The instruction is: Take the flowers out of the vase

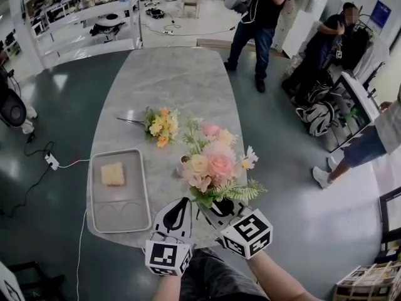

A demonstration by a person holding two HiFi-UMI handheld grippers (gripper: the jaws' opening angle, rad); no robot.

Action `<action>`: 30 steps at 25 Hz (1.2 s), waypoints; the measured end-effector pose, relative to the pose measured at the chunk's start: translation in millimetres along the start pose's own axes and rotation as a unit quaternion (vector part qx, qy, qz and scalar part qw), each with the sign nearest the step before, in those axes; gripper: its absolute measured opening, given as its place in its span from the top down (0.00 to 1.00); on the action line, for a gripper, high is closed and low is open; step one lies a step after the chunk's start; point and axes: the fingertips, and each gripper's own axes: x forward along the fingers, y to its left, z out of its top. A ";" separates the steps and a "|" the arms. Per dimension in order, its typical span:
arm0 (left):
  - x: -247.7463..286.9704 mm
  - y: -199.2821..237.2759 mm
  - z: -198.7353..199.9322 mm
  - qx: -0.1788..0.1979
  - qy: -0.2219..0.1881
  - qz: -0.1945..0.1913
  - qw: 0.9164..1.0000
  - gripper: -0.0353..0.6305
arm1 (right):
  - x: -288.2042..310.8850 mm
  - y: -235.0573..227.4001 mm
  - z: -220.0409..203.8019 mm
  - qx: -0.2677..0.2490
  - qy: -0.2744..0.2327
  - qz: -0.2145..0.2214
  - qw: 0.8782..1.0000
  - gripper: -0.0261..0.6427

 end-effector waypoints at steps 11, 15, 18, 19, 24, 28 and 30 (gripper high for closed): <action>-0.3 -1.0 -0.2 -0.001 0.002 -0.003 1.000 0.92 | -0.7 0.7 0.7 -0.001 0.000 0.000 1.000 0.86; -0.1 -0.1 -2.0 -0.003 0.001 -0.001 1.000 0.92 | -0.9 -0.1 0.4 -0.003 -0.002 0.000 1.000 0.86; -0.5 -1.7 -0.9 -0.004 0.001 -0.002 1.000 0.92 | -1.5 0.4 0.9 -0.003 -0.002 0.001 1.000 0.86; -0.6 -2.9 -0.1 -0.004 0.001 -0.003 1.000 0.92 | -1.8 0.7 1.3 -0.002 -0.002 0.001 1.000 0.86; -0.4 -8.5 0.3 -0.002 0.002 -0.007 1.000 0.92 | -3.2 1.7 2.5 -0.003 -0.001 0.004 1.000 0.86; -0.3 -9.9 1.1 -0.003 0.003 -0.006 1.000 0.92 | -4.8 1.3 2.6 -0.004 0.000 0.005 1.000 0.86; -0.6 -9.3 2.2 -0.003 0.002 -0.006 1.000 0.92 | -4.7 1.6 2.4 -0.003 0.001 0.006 1.000 0.86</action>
